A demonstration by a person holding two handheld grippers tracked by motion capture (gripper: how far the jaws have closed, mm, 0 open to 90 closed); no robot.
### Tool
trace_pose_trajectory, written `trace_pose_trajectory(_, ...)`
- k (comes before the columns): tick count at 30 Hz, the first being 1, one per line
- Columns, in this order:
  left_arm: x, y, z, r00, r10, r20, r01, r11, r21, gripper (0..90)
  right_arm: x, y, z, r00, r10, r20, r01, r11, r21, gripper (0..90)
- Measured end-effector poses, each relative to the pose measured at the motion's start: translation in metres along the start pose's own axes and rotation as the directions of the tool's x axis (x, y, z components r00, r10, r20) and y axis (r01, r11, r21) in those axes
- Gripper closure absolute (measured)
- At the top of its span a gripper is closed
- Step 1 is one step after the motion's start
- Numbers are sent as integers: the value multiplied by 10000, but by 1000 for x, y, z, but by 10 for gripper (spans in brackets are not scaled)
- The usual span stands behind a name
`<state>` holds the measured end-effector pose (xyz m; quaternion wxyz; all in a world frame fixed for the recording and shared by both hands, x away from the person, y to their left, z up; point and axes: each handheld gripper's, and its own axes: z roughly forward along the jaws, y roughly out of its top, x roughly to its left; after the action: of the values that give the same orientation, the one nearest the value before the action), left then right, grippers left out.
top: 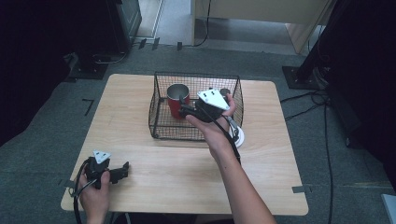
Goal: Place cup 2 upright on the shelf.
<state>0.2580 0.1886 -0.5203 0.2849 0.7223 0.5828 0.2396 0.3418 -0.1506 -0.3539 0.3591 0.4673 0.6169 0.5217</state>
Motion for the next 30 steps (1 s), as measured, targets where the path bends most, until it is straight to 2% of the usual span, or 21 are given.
trace_pose_trajectory(7,0,0,0,10000,3,4,-3,10000,2,0,-4,9,-22,9997,-245,-90,244,9996,-105,0)
trace_pose_trajectory(12,0,0,0,10000,-3,5,3,10000,0,0,-12,11,-35,9995,-278,-165,276,9995,-128,0)
trace_pose_trajectory(22,0,0,0,10000,3,5,-3,10000,5,0,-31,9,-58,9997,-248,-25,248,9996,-123,0)
trace_pose_trajectory(30,0,0,0,10000,-4,5,4,10000,2,0,-42,4,-76,9998,-210,69,210,9998,-52,0)
